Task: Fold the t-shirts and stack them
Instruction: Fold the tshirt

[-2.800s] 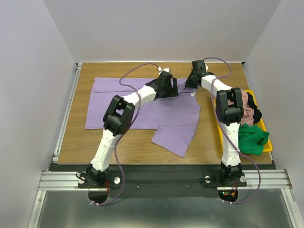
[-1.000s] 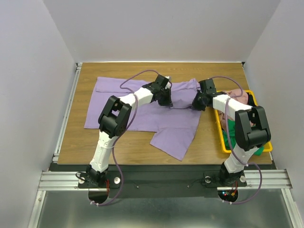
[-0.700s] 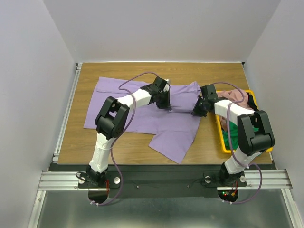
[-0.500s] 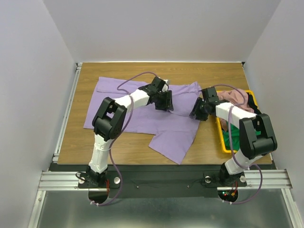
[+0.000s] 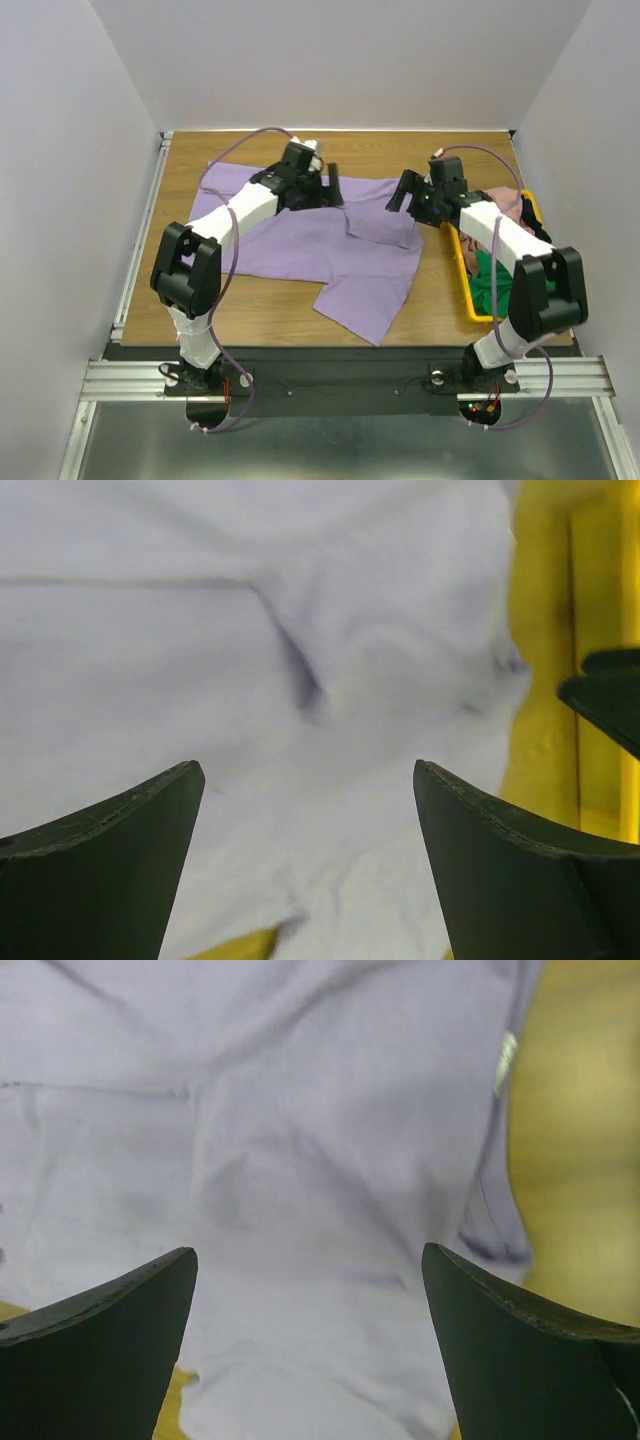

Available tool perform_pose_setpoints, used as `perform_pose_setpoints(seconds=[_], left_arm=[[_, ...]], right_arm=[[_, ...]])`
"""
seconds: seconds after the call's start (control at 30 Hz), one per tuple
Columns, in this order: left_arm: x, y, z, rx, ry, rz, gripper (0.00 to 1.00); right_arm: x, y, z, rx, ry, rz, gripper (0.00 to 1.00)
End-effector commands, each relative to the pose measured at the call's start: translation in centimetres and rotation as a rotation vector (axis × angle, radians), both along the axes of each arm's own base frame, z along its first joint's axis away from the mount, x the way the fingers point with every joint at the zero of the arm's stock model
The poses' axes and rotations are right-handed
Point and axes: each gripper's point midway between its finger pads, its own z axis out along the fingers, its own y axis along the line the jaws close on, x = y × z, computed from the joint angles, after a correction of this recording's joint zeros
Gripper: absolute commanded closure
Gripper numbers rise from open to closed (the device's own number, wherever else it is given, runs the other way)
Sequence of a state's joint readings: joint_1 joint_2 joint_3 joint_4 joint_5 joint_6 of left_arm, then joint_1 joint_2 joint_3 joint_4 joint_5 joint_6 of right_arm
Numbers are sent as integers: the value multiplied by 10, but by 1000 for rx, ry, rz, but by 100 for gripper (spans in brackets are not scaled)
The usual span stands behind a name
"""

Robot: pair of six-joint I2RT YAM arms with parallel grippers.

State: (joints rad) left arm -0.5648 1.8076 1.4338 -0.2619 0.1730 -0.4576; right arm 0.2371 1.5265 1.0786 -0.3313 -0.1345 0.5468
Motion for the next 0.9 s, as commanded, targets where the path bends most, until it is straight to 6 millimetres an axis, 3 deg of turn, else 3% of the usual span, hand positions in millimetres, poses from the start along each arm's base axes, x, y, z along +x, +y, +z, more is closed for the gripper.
perform_pose_setpoints(seconds=[0.0, 0.03, 0.07, 0.13, 0.17, 0.2, 0.27, 0.3, 0.33, 0.43, 0.57, 0.67, 0.77, 0.87], left_arm=[[64, 88, -7, 82, -29, 252, 2], [76, 101, -6, 80, -30, 288, 2], [92, 127, -8, 80, -29, 350, 2], [114, 152, -13, 117, -28, 427, 2], [128, 181, -16, 174, -48, 515, 2], [135, 192, -32, 211, -32, 539, 2], [152, 208, -32, 218, -30, 568, 2], [158, 223, -50, 224, 5, 587, 2], [165, 228, -48, 213, 1, 599, 2], [175, 247, -69, 200, 40, 656, 1], [175, 276, -91, 244, 86, 770, 2], [171, 285, -105, 244, 133, 791, 2], [168, 296, -112, 236, 167, 817, 2], [170, 292, -114, 198, 167, 803, 2]], right_arm=[[47, 10, 4, -69, -57, 24, 0], [56, 12, -1, -81, -53, 27, 0], [66, 11, -6, -100, -52, 23, 0], [94, 5, -21, -153, -43, -36, 0], [103, 3, -24, -171, -47, -53, 0], [110, -2, -33, -196, -36, -89, 0], [126, -3, -49, -222, -24, -105, 0], [130, -4, -54, -233, -19, -113, 0], [136, -7, -57, -257, -24, -122, 0], [149, -9, -82, -287, 4, -135, 0], [166, -12, -109, -316, 27, -132, 0], [177, -21, -121, -318, 39, -148, 0], [189, -32, -123, -322, 30, -170, 0], [204, -33, -115, -343, -11, -141, 0]])
